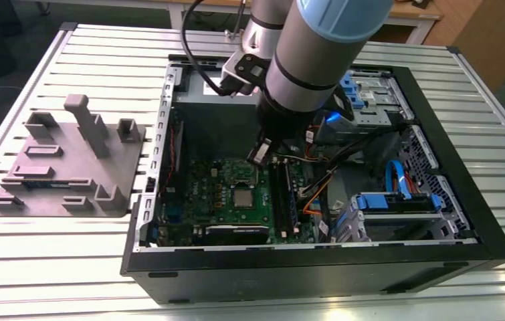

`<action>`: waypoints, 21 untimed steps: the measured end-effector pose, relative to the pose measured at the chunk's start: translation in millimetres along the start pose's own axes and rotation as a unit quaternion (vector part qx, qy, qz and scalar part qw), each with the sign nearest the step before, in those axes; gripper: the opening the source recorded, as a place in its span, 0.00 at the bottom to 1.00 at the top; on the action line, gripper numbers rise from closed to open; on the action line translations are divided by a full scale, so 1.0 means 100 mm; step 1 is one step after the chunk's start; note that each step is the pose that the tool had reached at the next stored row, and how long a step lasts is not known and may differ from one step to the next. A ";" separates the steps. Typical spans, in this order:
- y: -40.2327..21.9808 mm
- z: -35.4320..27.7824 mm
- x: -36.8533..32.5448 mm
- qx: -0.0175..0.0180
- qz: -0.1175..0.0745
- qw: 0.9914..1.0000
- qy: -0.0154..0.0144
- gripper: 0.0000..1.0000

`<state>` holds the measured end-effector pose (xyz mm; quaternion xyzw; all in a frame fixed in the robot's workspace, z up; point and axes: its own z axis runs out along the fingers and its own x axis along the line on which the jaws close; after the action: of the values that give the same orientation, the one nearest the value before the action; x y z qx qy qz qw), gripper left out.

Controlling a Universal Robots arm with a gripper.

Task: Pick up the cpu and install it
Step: 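Close the cpu cover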

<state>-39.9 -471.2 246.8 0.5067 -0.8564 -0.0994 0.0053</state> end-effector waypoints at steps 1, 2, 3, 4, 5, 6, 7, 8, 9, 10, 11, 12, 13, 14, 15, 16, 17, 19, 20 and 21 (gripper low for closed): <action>-0.006 -0.002 0.013 0.000 0.000 1.000 0.000 0.11; -0.011 -0.004 0.025 0.000 0.000 1.000 0.000 0.11; -0.017 -0.006 0.036 0.000 -0.001 1.000 0.000 0.11; -0.022 -0.008 0.047 0.000 -0.001 1.000 0.000 0.11; -0.027 -0.010 0.057 0.000 -0.001 1.000 0.000 0.11; -0.032 -0.012 0.067 0.000 -0.001 1.000 0.000 0.11; -0.034 -0.013 0.072 0.000 -0.002 1.000 0.000 0.11; -0.035 -0.013 0.074 0.000 -0.002 1.000 0.000 0.11; -0.035 -0.013 0.074 0.000 -0.002 1.000 0.000 0.11; -0.036 -0.013 0.075 0.000 -0.002 1.000 0.000 0.11; -0.036 -0.013 0.075 0.000 -0.002 1.000 0.000 0.11; -0.036 -0.014 0.075 0.000 -0.002 1.000 0.000 0.11; -0.036 -0.014 0.076 0.000 -0.002 1.000 0.000 0.11; -0.037 -0.014 0.076 0.000 -0.002 1.000 0.000 0.11; -0.037 -0.014 0.077 0.000 -0.002 1.000 0.000 0.11; -0.037 -0.014 0.078 0.000 -0.002 1.000 0.000 0.11; -0.038 -0.014 0.079 0.000 -0.002 1.000 0.000 0.11; -0.044 -0.016 0.088 0.000 -0.002 1.000 0.000 0.11; -0.047 -0.017 0.094 0.000 -0.002 1.000 0.000 0.11; -0.050 -0.018 0.100 0.000 -0.002 1.000 0.000 0.11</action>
<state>-40.3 -482.5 246.7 0.5082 -0.8555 -0.0992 0.0056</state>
